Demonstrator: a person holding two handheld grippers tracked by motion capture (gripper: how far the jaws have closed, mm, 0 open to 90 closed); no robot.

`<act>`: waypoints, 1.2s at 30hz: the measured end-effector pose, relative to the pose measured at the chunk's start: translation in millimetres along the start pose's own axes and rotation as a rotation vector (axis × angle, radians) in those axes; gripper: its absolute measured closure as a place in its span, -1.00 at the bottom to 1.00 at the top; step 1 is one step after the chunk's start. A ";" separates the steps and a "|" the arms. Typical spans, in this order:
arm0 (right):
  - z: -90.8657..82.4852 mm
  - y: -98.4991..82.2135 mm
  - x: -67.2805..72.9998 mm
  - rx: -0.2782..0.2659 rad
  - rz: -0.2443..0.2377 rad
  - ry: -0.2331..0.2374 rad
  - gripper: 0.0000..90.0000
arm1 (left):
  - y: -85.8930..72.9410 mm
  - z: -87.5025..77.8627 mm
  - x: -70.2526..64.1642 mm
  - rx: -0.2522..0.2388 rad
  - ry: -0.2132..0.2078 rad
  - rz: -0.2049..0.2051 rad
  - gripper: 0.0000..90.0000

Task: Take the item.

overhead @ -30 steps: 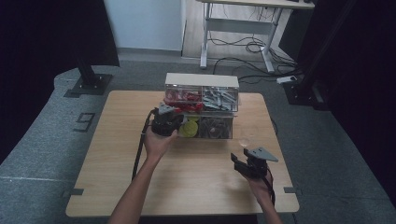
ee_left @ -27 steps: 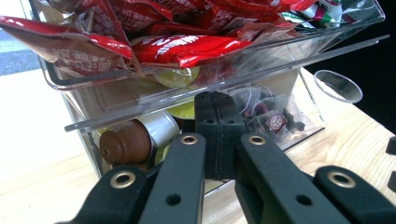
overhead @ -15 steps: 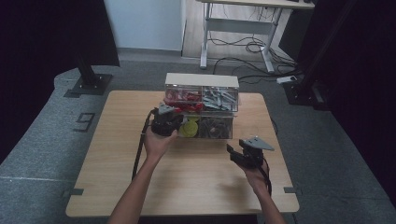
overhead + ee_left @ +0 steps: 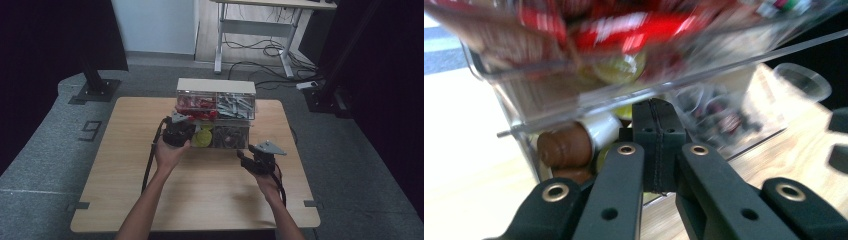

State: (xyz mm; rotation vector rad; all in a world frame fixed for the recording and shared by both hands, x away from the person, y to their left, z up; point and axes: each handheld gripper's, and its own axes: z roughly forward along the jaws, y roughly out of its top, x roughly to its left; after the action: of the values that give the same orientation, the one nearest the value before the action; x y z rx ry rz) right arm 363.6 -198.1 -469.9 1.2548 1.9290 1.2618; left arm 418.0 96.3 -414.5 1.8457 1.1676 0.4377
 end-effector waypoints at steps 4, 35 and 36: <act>4.8 1.6 -0.7 0.003 -0.002 0.002 0.02 | -4.8 4.1 3.3 -0.001 0.000 -0.015 1.00; 52.8 15.8 4.4 0.037 -0.027 0.014 0.07 | 5.4 -1.0 -0.5 -0.009 0.004 0.008 1.00; 54.8 15.6 4.7 0.039 -0.024 0.014 0.06 | 5.6 -1.0 -0.5 -0.008 0.003 0.009 1.00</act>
State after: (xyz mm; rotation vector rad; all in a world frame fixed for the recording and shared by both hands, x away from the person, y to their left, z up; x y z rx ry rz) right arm 411.5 -168.4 -479.5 1.2409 1.9822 1.2294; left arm 420.1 95.4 -409.3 1.8446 1.1585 0.4494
